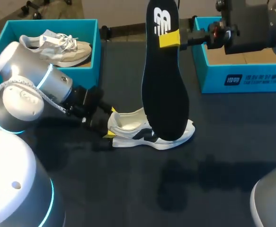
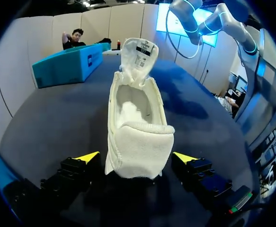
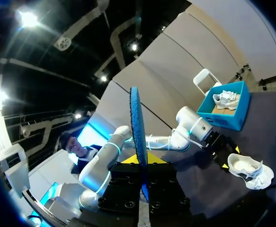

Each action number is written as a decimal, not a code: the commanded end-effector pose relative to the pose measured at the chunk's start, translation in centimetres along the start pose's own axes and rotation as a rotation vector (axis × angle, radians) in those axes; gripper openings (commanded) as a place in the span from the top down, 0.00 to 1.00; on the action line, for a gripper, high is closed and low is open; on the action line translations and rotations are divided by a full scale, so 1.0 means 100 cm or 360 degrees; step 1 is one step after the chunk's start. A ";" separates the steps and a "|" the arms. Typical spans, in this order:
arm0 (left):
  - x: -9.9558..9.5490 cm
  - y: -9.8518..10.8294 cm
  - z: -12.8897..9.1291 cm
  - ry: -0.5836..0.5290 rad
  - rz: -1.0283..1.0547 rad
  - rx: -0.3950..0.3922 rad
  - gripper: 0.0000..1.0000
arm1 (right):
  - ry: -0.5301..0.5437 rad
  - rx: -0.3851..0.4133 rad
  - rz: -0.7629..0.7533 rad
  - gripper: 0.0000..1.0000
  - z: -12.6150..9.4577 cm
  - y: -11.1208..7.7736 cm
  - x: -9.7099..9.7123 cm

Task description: Take the shoe out of the shoebox, open the shoe tongue, remove and reinsert the insole, then place the shoe into the shoebox

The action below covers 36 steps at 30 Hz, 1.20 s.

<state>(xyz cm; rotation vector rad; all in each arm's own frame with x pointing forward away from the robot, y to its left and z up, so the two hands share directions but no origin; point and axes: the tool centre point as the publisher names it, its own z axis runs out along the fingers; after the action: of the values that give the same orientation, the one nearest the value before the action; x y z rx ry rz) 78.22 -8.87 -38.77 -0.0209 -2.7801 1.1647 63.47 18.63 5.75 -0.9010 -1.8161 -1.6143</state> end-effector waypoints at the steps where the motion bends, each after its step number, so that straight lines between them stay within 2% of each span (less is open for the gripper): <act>1: 0.001 -0.001 0.000 -0.0001 -0.0001 -0.0012 0.00 | -0.0002 0.0002 0.0002 1.00 0.004 0.001 -0.001; 9: 0.000 -0.002 0.000 -0.0005 -0.0002 -0.0037 0.00 | -0.0002 0.0002 0.0002 1.00 0.004 0.001 -0.001; 15: -0.002 -0.009 -0.007 -0.0027 -0.0075 -0.0255 0.00 | -0.0002 0.0002 0.0002 1.00 0.004 0.001 -0.001; 16: -0.002 -0.011 -0.009 -0.0065 -0.0104 -0.0333 0.00 | -0.0002 0.0002 0.0002 1.00 0.004 0.001 -0.001; 18: -0.001 -0.013 -0.011 -0.0055 -0.0096 -0.0332 0.00 | -0.0002 0.0002 0.0002 1.00 0.004 0.001 -0.001; 19: -0.001 -0.016 -0.013 -0.0083 -0.0106 -0.0391 0.00 | -0.0002 0.0002 0.0002 1.00 0.004 0.001 -0.001; 23: 0.002 -0.022 -0.018 -0.0114 -0.0102 -0.0478 0.00 | -0.0002 0.0002 0.0002 1.00 0.004 0.001 -0.001; 27: 0.004 -0.029 -0.020 -0.0193 -0.0144 -0.0627 0.00 | -0.0002 0.0002 0.0002 1.00 0.004 0.001 -0.001; 36: 0.009 -0.042 -0.028 -0.0228 -0.0130 -0.0905 0.00 | -0.0002 0.0002 0.0002 1.00 0.004 0.001 -0.001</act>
<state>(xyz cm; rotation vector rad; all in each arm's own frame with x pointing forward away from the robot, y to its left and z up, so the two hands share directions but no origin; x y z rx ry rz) 78.14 -9.54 -34.67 0.1208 -3.0698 0.5696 63.46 18.62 5.71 -0.9011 -1.8161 -1.6148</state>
